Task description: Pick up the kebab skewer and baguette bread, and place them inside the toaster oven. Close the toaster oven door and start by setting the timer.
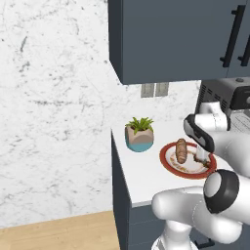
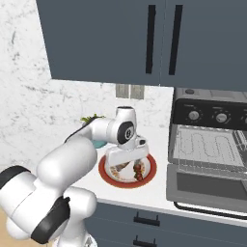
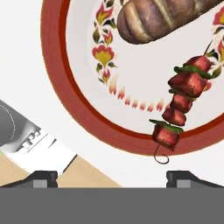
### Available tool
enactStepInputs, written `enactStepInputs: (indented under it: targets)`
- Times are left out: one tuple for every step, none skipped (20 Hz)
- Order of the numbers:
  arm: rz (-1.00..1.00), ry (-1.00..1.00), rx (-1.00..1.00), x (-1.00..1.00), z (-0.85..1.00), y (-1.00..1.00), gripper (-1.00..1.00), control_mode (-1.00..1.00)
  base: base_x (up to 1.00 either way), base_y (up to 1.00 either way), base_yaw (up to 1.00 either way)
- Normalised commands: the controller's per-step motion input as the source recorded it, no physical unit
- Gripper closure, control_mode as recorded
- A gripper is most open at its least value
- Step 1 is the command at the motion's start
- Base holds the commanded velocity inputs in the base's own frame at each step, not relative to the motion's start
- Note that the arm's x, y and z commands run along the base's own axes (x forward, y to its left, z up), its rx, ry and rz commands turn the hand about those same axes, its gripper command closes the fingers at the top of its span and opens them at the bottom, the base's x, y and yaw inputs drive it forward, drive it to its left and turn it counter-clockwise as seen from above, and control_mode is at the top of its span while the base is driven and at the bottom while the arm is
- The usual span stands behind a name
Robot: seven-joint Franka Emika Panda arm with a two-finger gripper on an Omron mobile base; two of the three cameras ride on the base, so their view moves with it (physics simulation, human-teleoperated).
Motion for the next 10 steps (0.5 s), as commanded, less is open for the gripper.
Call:
enactStepInputs:
  targets:
    - [0.0, 0.0, 0.0, 0.0, -0.03, -0.19, -1.0, -1.0, 0.0, 0.0, 0.0]
    - [0.0, 0.0, -0.01, 0.0, -0.07, -0.13, -1.0, -1.0, 0.0, 0.0, 0.0]
    - [0.0, 0.0, 0.0, 0.0, -0.15, -0.11, -1.0, -1.0, 0.0, 0.0, 0.0]
    - [0.0, 0.0, 0.0, 0.0, -0.21, -0.06, -1.0, -1.0, 0.0, 0.0, 0.0]
    - [0.0, 0.03, 0.0, 0.0, -0.33, -0.04, -1.0, -1.0, 0.0, 0.0, 0.0]
    - [0.0, 0.0, 0.0, 0.0, -0.32, 0.0, -1.0, -1.0, 0.0, 0.0, 0.0]
    - [0.0, 0.0, 0.0, 0.0, -0.33, 0.0, -1.0, -1.0, 0.0, 0.0, 0.0]
    - [0.0, 0.0, 0.0, 0.0, -0.38, 0.0, -1.0, -1.0, 0.0, 0.0, 0.0]
    - [0.0, 0.0, 0.0, 0.0, -0.37, 0.0, -1.0, -1.0, 0.0, 0.0, 0.0]
    - [0.0, 0.0, 0.0, 0.0, -0.39, 0.0, -1.0, -1.0, 0.0, 0.0, 0.0]
